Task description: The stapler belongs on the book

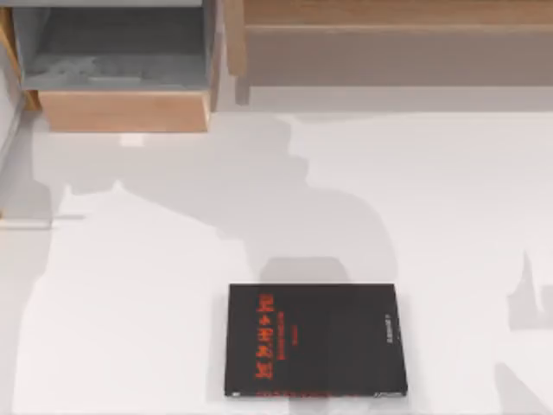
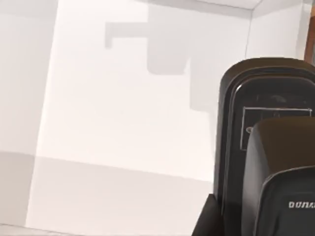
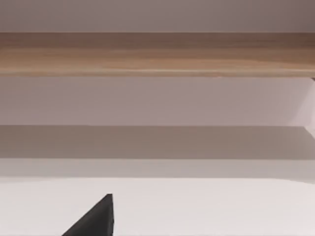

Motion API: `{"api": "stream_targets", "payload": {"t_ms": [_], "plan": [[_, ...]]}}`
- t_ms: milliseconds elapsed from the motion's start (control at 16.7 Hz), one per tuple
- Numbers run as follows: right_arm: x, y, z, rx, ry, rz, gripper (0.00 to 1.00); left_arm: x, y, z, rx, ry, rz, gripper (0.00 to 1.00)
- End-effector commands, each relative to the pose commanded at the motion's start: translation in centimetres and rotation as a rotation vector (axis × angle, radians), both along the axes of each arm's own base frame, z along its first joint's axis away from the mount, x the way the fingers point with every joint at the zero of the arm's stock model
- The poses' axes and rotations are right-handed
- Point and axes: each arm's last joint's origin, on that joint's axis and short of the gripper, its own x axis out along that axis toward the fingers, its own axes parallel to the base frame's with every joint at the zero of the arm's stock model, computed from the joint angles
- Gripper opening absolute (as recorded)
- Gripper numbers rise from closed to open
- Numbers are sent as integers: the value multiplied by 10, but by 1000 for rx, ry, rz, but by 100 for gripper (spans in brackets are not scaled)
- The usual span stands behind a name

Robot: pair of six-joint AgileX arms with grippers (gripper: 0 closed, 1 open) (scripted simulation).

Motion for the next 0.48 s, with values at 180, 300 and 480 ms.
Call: {"api": "stream_targets", "payload": {"t_ms": [180, 300, 480], "plan": [[0, 0, 0, 0, 0, 0, 100, -17, -52, 34, -33, -79, -38, 0], [0, 0, 0, 0, 0, 0, 100, -29, -88, 46, -64, -103, -67, 0], [0, 0, 0, 0, 0, 0, 100, -45, -145, 47, -114, -93, -105, 0]]}}
